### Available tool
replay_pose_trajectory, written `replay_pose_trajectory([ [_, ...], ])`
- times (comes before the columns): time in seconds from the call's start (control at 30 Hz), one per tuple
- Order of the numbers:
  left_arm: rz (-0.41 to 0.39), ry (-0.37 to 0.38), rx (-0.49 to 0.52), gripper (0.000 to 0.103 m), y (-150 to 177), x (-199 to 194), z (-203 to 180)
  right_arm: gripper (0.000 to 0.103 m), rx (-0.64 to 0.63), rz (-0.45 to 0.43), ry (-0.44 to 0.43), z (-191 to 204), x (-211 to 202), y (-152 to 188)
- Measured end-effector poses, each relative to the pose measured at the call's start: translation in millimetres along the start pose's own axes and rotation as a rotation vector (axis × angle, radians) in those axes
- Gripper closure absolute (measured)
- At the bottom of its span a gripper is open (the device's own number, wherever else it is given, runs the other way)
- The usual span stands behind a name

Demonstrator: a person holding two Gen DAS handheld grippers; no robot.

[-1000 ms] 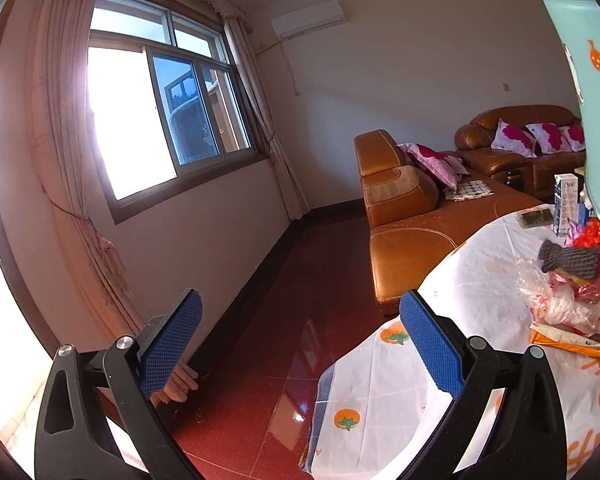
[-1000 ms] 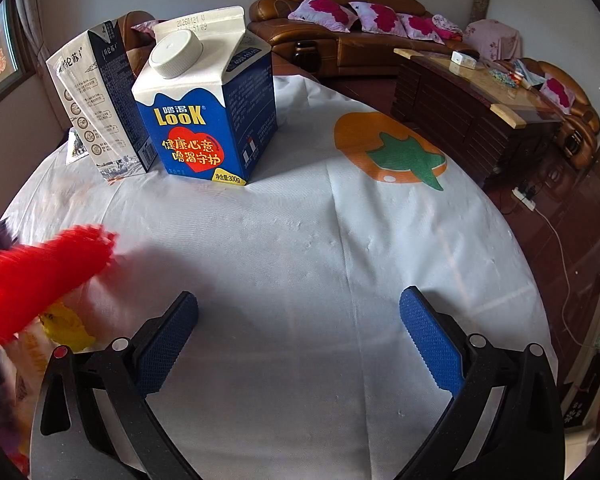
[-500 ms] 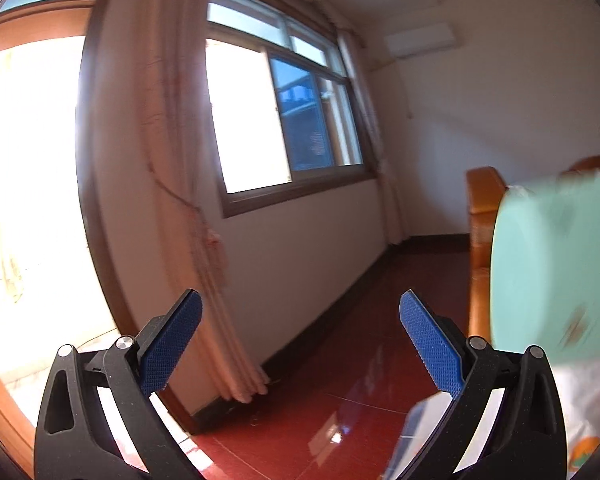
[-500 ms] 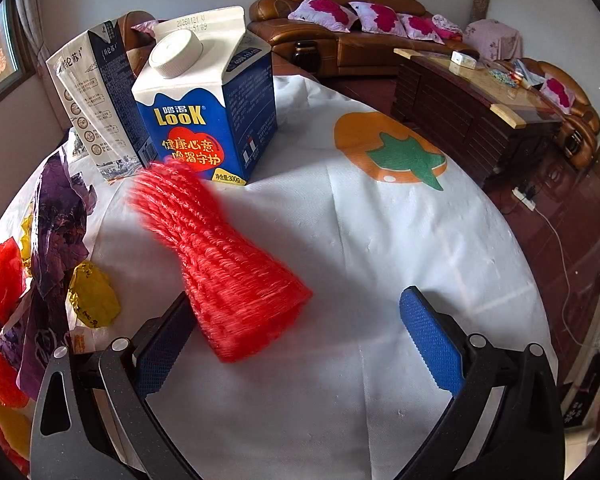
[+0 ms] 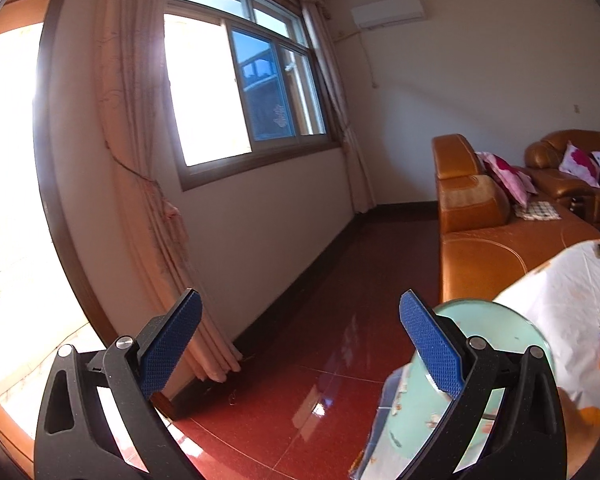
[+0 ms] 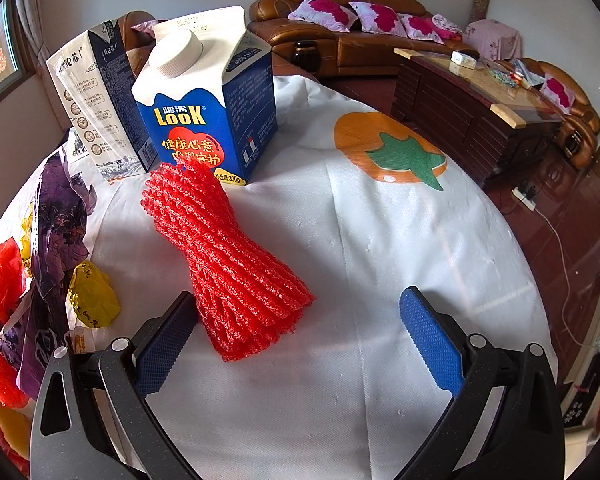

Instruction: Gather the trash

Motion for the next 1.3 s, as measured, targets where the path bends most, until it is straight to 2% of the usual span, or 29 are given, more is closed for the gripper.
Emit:
replay_pose_trajectory([
  [0.77,0.092,0.098,0.145,0.006,26,18,-64,0.005,0.000,0.000,0.000,0,0,0],
  [1.3,0.119,0.114,0.185,0.006,37,24,-74,0.005,0.000,0.000,0.001,0,0,1],
])
Point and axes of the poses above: each gripper's, at about its wrist camera, not at the fingertips, and x roughly the way its jaws point, z to its left, y to its underside, the point moved 1 cm from there along x, roughly the way its jaws point, and after that the axes turned 10 degrees about z, right-handed, at the moved point
